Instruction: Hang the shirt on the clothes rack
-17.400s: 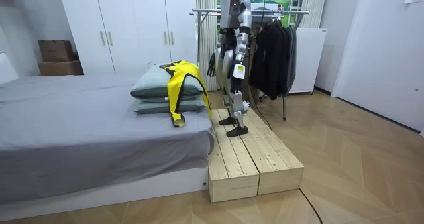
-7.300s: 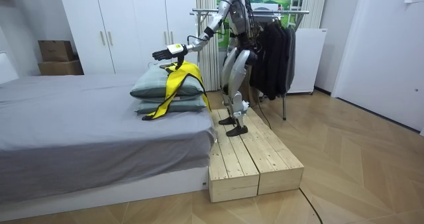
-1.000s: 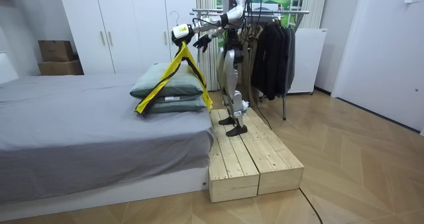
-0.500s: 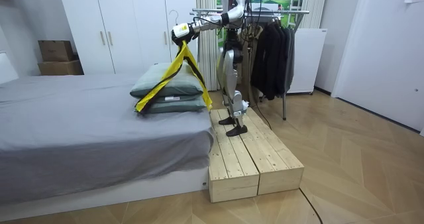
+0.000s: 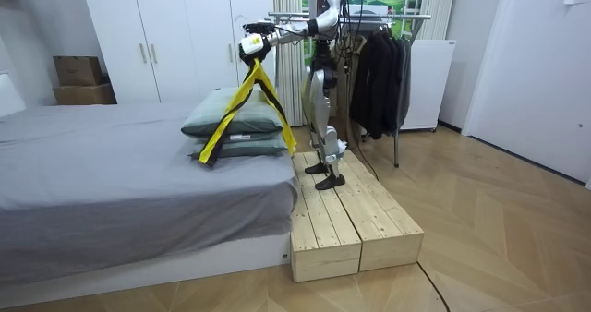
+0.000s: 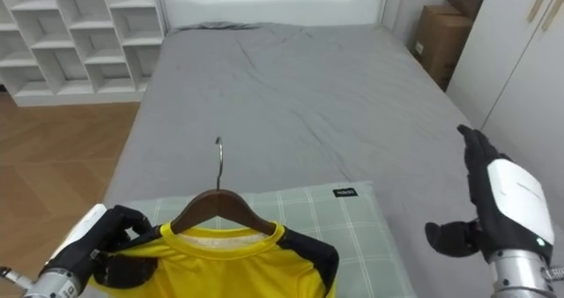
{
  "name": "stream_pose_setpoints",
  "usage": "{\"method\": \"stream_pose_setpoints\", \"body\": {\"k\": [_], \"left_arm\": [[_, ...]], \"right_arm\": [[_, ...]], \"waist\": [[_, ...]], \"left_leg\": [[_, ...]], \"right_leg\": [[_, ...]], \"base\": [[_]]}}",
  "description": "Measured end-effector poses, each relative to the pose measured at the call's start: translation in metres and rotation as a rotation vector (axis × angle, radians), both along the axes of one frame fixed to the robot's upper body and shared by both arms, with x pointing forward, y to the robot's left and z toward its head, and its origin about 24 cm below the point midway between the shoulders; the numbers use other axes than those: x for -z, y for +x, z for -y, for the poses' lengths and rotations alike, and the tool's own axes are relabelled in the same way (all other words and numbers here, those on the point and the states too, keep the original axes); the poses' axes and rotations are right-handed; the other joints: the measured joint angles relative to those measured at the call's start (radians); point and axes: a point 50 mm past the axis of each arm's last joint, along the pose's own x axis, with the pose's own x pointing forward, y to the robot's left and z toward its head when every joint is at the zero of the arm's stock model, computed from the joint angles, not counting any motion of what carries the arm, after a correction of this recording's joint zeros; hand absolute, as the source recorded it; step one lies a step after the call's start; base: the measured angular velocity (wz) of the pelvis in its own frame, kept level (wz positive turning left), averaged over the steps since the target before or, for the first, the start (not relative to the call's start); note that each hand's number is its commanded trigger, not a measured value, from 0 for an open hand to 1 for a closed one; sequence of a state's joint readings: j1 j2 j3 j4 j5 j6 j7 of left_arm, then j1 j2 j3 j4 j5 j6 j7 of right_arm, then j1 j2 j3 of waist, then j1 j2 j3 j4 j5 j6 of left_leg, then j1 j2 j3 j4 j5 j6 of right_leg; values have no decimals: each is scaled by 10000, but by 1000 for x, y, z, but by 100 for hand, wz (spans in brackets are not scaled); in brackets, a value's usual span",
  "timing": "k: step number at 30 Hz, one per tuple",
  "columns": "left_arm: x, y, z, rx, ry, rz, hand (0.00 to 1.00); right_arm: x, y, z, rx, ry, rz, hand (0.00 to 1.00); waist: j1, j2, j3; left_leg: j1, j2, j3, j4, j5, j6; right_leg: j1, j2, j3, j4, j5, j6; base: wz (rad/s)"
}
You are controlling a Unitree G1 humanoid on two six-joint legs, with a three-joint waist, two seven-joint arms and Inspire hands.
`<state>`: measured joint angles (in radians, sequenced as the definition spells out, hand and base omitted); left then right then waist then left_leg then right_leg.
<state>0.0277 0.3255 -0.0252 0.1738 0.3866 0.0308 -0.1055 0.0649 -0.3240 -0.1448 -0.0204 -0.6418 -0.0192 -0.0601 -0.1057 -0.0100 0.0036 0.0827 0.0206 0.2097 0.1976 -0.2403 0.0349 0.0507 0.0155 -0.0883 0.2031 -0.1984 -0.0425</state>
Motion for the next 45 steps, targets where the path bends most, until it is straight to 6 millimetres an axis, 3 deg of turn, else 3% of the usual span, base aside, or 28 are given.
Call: {"method": "stream_pose_setpoints", "body": {"k": [11,17,29,33,39,41,42,43,44,45], "left_arm": [[-4,1,2,198,-25,97,100],[-12,4,6,506,-67,324,100],[-19,10,12,1077,755,370,100],[-24,15,16,1344,734,437,100],[-23,16,20,1533,743,398,100],[-22,15,21,1558,742,380,100],[-22,15,21,1571,751,359,100],[-23,16,19,1527,823,379,100],[-24,16,15,1458,910,378,100],[-20,15,16,1362,921,209,100]], "right_arm": [[-23,15,-22,-1441,-113,-162,0],[-38,22,-27,-2034,-204,28,0],[-14,29,-37,-3835,2767,-2491,0],[5,28,-45,-4616,3508,-3881,0],[18,27,-53,-5393,3558,-5117,0],[20,28,-53,-5468,3642,-5355,0],[24,30,-51,-5413,3696,-5598,0],[25,33,-53,-5491,3659,-5712,0],[23,34,-55,-5598,3588,-5689,0],[24,34,-56,-5670,3486,-5803,0]], "waist": [[301,-62,47],[398,-196,122],[603,-314,108],[677,-450,91],[836,-605,105],[864,-591,114],[899,-536,147],[1043,-563,152],[1078,-669,127],[898,-524,122]], "left_leg": [[-41,-15,-182,-16,2,-4],[-73,-6,-227,-16,3,-5],[-121,-6,-405,-23,3,-5],[-7,-3,-780,-89,3,-6],[98,-10,-1326,-125,4,-6],[184,25,-1736,-181,18,-16],[313,140,-2525,-227,50,-44],[295,165,-2953,-179,24,-86],[263,132,-2972,-129,-31,-159],[102,255,-2886,25,-144,-396]], "right_leg": [[23,-33,-212,2,3,4],[1,-22,-218,1,4,4],[-7,-28,-365,-7,7,2],[122,-13,-511,4,7,3],[235,25,-528,10,7,3],[96,59,-656,316,0,5],[-341,162,-764,958,-225,76],[-702,275,-556,109,130,-67],[-852,250,-603,-250,663,-282],[-697,247,-904,-206,895,-255]], "base": [[5],[1],[2],[11],[5],[0],[-32],[-47],[-27],[12]]}}
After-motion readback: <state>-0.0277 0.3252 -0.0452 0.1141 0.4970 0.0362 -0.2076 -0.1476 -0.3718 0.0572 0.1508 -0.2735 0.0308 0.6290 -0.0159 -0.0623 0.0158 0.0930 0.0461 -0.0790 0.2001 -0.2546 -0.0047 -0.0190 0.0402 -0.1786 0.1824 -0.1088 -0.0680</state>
